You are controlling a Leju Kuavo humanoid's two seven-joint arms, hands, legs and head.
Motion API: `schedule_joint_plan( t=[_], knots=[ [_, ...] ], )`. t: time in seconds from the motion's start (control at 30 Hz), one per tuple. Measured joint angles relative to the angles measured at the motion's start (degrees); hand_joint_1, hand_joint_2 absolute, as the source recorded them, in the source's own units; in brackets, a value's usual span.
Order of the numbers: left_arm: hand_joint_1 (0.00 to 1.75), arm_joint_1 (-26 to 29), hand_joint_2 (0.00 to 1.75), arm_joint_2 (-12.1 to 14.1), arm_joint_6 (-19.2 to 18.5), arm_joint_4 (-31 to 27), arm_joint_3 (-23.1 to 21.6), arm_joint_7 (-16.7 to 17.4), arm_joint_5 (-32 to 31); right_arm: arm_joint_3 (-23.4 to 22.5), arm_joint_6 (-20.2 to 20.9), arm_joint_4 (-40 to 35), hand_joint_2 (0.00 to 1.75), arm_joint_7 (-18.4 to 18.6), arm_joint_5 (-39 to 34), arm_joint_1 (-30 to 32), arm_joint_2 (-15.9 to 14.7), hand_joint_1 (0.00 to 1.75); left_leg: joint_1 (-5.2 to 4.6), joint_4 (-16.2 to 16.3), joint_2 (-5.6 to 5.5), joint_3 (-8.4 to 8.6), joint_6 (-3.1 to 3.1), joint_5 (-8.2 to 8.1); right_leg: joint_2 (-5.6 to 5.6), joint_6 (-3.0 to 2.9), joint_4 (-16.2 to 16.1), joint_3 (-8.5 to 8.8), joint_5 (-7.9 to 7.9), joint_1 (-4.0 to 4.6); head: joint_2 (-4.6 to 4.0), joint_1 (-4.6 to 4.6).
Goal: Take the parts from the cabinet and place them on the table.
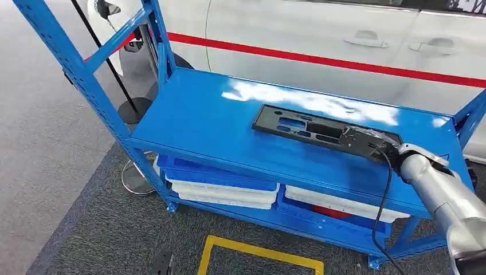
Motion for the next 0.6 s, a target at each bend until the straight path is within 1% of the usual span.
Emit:
schedule_joint_plan(
  t=[0.03,0.07,0.17,0.3,0.43,0.47,0.6],
  knots=[
    [0.0,0.0,0.0,0.0,0.0,0.0,0.0,0.0,0.0,0.0,0.2,0.0,0.0,0.0,-0.1,0.1,0.0,0.0,0.0,0.0,0.0,0.0,0.03,-0.01,0.0,0.03,-0.1,0.05,0.01,0.0,0.0,0.0],
    [0.0,0.0,0.0,0.0,0.0,0.0,0.0,0.1,0.0,0.1,0.2,0.0,0.0,0.0,-0.2,0.1,0.0,0.0,-0.02,0.0,0.01,0.0,0.19,-0.05,0.01,0.08,-0.2,0.08,0.05,-0.01,0.0,0.0],
    [0.0,0.0,0.0,0.0,0.0,0.0,0.0,0.1,0.0,0.1,0.1,0.0,0.0,0.1,-0.2,0.3,0.0,0.0,-0.08,0.0,0.01,-0.02,0.32,-0.04,0.01,0.45,-0.3,0.12,0.1,-0.06,0.0,0.0],
    [0.0,0.0,0.0,0.0,0.5,0.0,0.0,0.2,0.0,0.6,-0.7,0.0,0.0,0.9,-0.2,0.3,0.0,0.0,-0.1,0.0,0.01,-0.02,0.37,-0.06,0.0,0.59,-0.3,0.16,0.12,-0.08,0.02,0.0],
    [0.0,0.0,0.0,0.0,0.7,0.0,0.0,0.1,0.0,1.2,-1.4,0.0,0.0,1.0,-0.1,0.4,0.0,0.0,-0.1,0.0,0.01,-0.01,0.37,-0.06,0.0,0.6,-0.3,0.15,0.12,-0.07,0.0,0.0],
    [0.0,0.0,0.0,0.0,0.8,0.0,0.0,0.1,0.0,1.4,-1.7,0.0,1.75,1.0,-0.1,0.6,0.0,0.0,-0.1,0.0,0.01,-0.01,0.37,-0.06,0.0,0.61,-0.3,0.15,0.11,-0.07,0.0,0.0],
    [0.0,0.0,0.0,0.0,0.9,0.0,0.0,0.2,0.0,1.7,-3.8,0.0,1.75,0.6,0.1,1.9,0.0,0.0,-0.09,0.0,0.01,-0.01,0.37,-0.07,0.0,0.64,-0.3,0.15,0.09,-0.05,0.0,0.0]
  ],
)
